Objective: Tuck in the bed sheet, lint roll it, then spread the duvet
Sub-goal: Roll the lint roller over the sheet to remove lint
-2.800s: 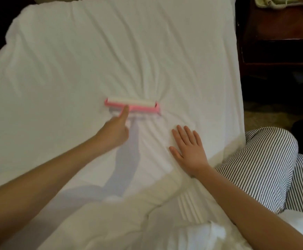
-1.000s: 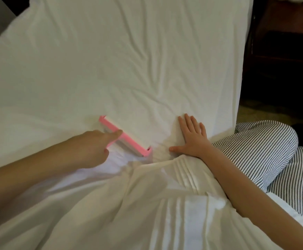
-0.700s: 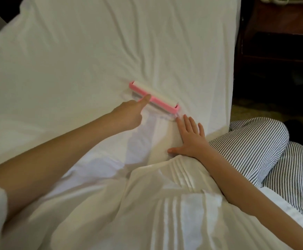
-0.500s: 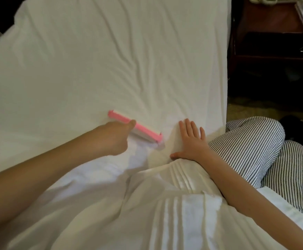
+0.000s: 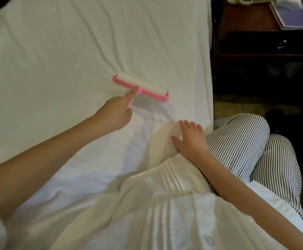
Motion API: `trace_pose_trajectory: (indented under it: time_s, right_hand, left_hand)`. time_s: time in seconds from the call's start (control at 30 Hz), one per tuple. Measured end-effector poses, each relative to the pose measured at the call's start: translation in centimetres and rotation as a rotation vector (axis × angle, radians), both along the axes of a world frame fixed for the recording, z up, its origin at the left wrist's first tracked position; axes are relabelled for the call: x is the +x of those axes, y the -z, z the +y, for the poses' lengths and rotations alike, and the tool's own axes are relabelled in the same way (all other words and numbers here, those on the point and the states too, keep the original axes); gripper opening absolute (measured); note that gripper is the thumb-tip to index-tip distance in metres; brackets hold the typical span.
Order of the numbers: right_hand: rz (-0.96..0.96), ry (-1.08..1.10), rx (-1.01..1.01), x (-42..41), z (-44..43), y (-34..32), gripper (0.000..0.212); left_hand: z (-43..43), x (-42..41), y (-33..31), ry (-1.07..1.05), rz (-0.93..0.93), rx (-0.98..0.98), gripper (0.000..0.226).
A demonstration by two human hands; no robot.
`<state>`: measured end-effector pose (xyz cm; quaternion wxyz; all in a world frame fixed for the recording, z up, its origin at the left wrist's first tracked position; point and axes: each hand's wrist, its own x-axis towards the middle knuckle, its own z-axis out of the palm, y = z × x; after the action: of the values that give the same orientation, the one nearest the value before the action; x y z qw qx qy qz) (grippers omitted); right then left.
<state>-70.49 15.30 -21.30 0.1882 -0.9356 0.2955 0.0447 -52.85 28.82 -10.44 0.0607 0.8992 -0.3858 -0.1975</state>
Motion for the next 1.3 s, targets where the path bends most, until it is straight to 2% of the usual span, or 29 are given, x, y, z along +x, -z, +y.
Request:
trace_pose_trajectory:
  time_s: [0.13,0.2,0.33,0.47,0.6,0.67,0.77,0.83,0.93,1.1,1.2,1.3]
  right_hand:
    - [-0.005,0.158,0.000,-0.6,-0.6,-0.6,0.049]
    - [0.045,0.183,0.009,-0.6,-0.4,-0.6,0.050]
    - [0.076,0.197,0.022,-0.8,-0.2,-0.4,0.057]
    - [-0.049,0.320,0.106,-0.9,-0.5,-1.1,0.078]
    - [0.054,0.382,0.071,-1.2,-0.6,-1.4,0.086]
    - [0.081,0.389,0.071,-1.2,-0.4,-1.2,0.095]
    - [0.051,0.413,0.121,-0.9,-0.5,-1.1,0.112]
    - [0.025,0.423,0.151,-0.8,-0.6,-1.1,0.117]
    - [0.022,0.425,0.161,-0.7,-0.6,-1.3,0.116]
    - [-0.039,0.465,0.194,-1.0,-0.8,-1.3,0.109]
    - [-0.061,0.489,0.205,-0.9,-1.0,-1.2,0.107]
    - [-0.080,0.476,0.230,-0.8,-1.1,-1.0,0.112]
  left_hand:
    - [3.4,-3.9,-0.2,0.161,0.045,0.307,0.070]
    - [2.7,-5.3,1.0,0.174,0.033,0.388,0.074]
    - [-3.6,-4.8,3.3,0.152,-0.058,0.270,0.078]
    - [-11.6,-4.2,4.8,0.164,-0.022,0.109,0.076]
    - [-12.9,-2.6,3.1,0.220,0.055,0.107,0.072]
    - [-10.5,-0.9,0.7,0.233,0.098,0.218,0.065]
    - [-6.5,-0.3,-2.1,0.278,0.088,0.515,0.059]
    - [-5.6,-1.1,-1.6,0.287,0.045,0.575,0.059]
    - [-8.3,-1.8,0.8,0.286,-0.076,0.434,0.065]
    - [-16.0,-3.4,5.0,0.238,-0.087,0.184,0.077]
    - [-18.0,-4.8,5.0,0.249,-0.097,0.136,0.074]
    - [-16.3,-4.5,3.3,0.237,-0.057,0.170,0.075]
